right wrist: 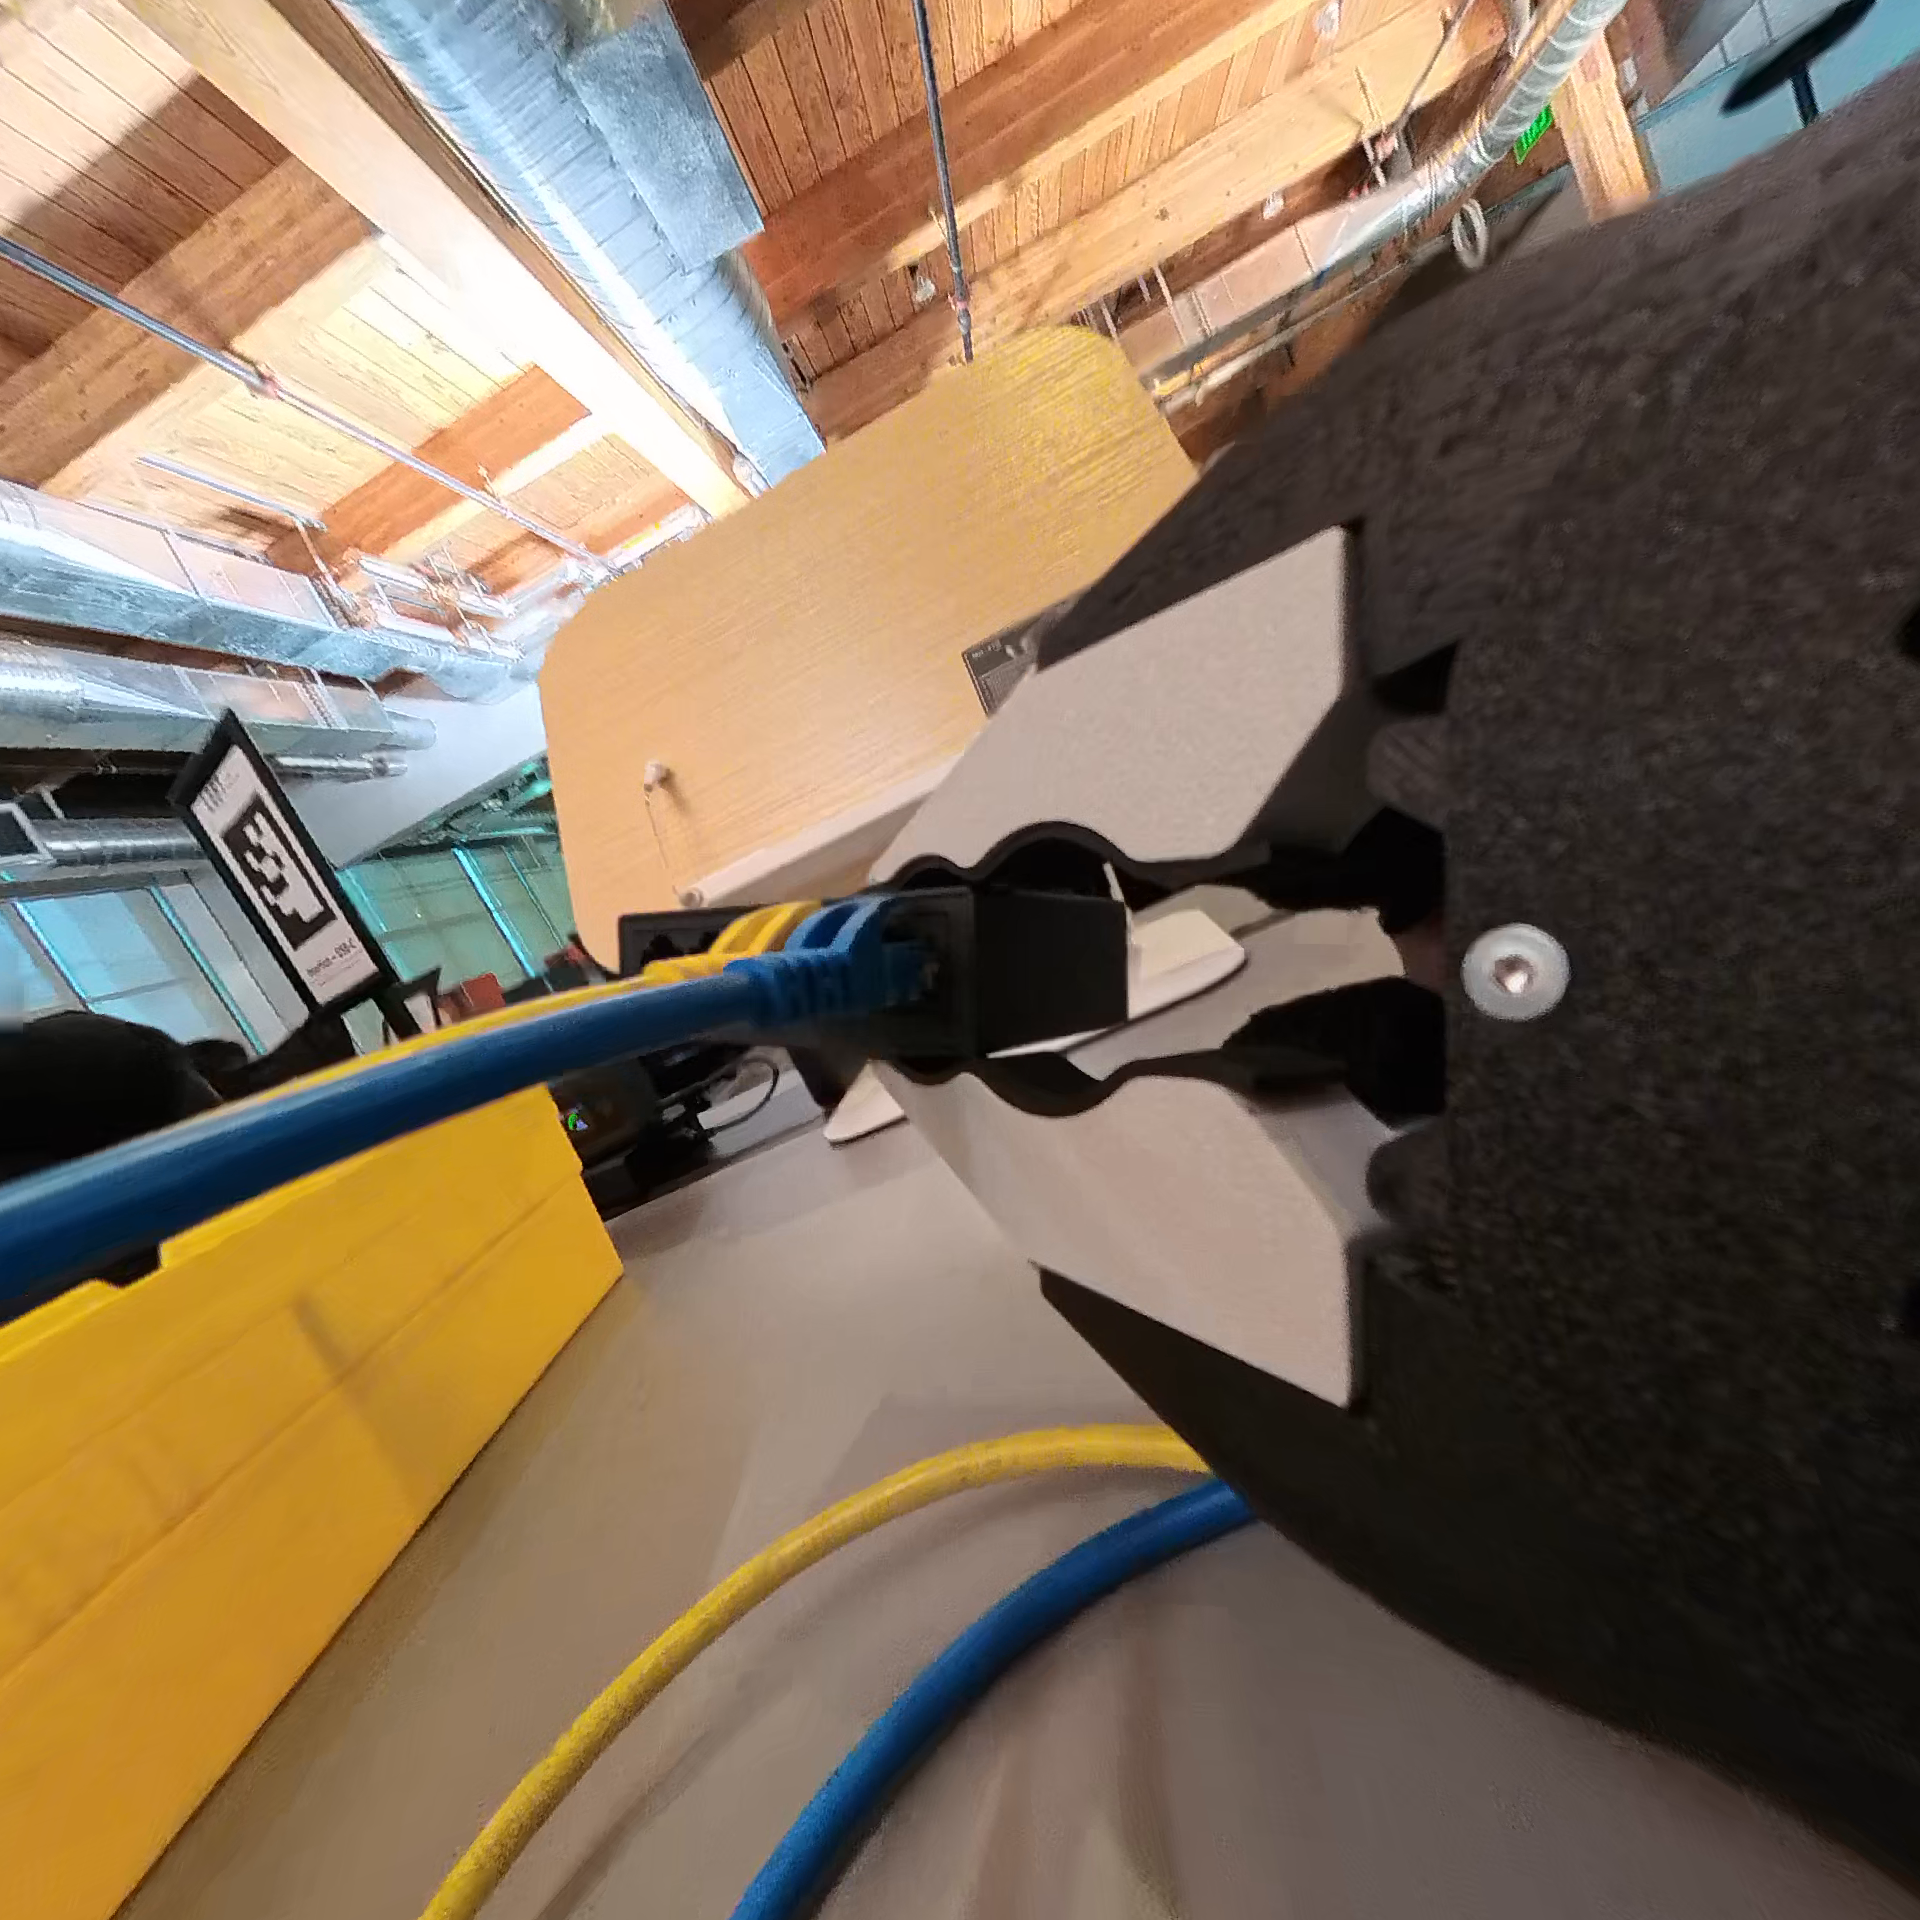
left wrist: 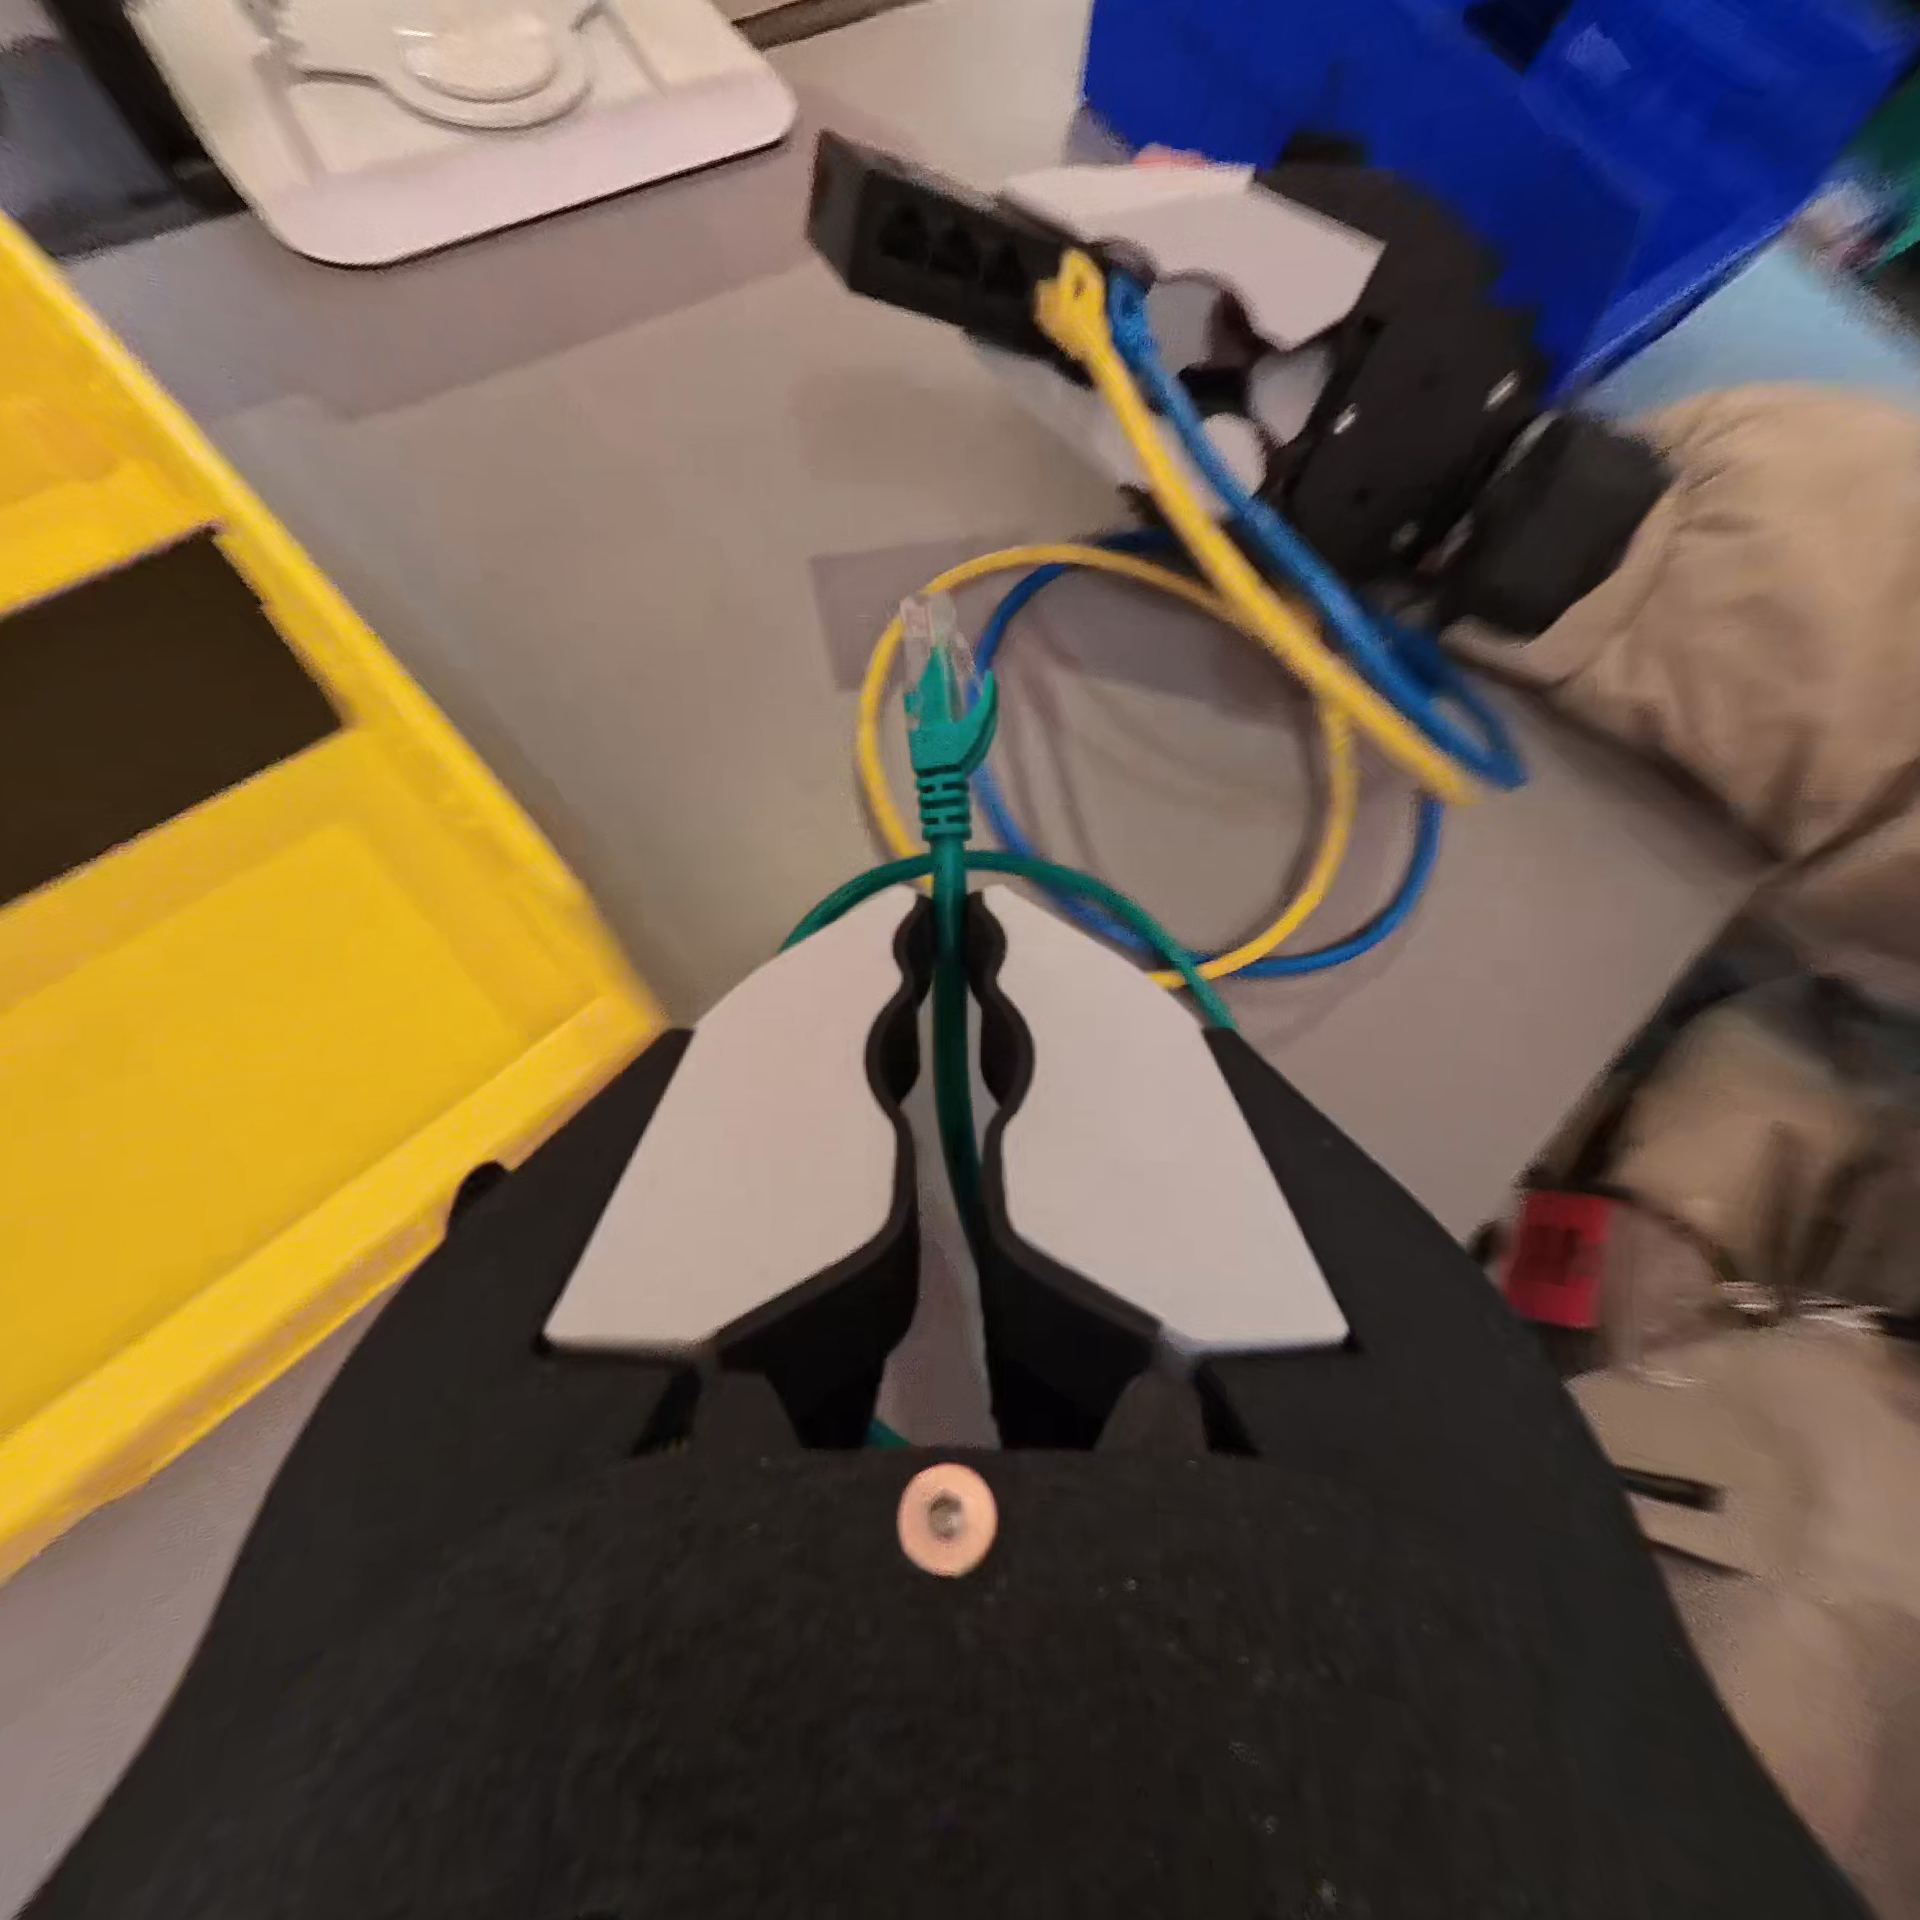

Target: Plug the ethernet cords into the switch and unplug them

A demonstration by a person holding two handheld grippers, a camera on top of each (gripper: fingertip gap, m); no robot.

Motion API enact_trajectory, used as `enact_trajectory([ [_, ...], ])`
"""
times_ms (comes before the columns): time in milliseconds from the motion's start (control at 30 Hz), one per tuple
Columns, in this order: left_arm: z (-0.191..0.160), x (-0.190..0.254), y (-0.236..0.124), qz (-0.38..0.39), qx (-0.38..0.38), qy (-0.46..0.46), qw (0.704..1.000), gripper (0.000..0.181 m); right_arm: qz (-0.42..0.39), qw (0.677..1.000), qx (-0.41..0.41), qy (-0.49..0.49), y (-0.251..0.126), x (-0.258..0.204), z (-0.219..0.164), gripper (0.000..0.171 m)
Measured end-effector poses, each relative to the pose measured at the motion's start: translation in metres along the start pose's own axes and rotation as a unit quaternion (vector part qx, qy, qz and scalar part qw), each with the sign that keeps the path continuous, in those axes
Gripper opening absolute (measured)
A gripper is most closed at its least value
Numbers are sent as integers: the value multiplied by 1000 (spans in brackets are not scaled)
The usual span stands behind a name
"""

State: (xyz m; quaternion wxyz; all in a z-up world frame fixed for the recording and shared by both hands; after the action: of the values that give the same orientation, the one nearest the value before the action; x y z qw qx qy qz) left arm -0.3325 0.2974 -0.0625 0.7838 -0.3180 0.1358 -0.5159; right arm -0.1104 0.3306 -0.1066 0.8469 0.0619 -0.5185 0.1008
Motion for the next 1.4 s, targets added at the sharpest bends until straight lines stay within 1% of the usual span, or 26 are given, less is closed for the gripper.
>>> enact_trajectory([
  [33,4,2,2,-37,0,-33,999,5,-11,1000,8,-9,-2,2,3,26],
  [133,21,8,12,-135,-13,-122,983,6,-37,999,27,-30,-7,6,13,25],
  [333,53,29,48,-231,-82,-187,951,5,-64,995,45,-67,-12,8,26,26],
  [433,60,38,70,-245,-114,-197,943,5,-77,993,53,-68,-15,11,29,26],
  [500,67,40,78,-263,-116,-220,932,5,-79,993,54,-69,-15,11,29,26],
  [567,70,38,83,-267,-113,-231,929,5,-79,993,44,-69,-15,12,26,26],
  [767,68,32,90,-284,-114,-275,912,5,-78,994,35,-66,-13,13,21,26],
  [1133,72,30,93,-318,-79,-337,883,5,-76,995,32,-63,-11,11,22,26],
  [1200,74,31,95,-311,-65,-333,888,5,-73,995,31,-62,-11,11,22,25],
  [1267,75,32,97,-279,-49,-286,915,5,-67,996,25,-62,-10,9,20,25],
  [1333,76,32,99,-209,-33,-185,960,5,-57,996,22,-59,-9,7,19,25],
  [1367,76,32,99,-167,-27,-121,978,5,-56,996,24,-64,-9,6,19,25],
  [1400,77,33,99,-125,-22,-58,990,5,-56,996,25,-65,-10,6,20,25],
])
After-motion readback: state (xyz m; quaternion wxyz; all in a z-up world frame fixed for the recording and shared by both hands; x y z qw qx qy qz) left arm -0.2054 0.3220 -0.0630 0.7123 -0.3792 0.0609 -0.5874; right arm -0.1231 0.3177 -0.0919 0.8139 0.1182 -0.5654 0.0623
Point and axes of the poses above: each gripper's, where its closed fingertips meet, y out along the fingers, z out of its top, x = y × z across the jaws, the point moved 4 cm from there along -y, back along the fingers, and after that the axes turned 8 degrees about z, right-handed, at the moved point
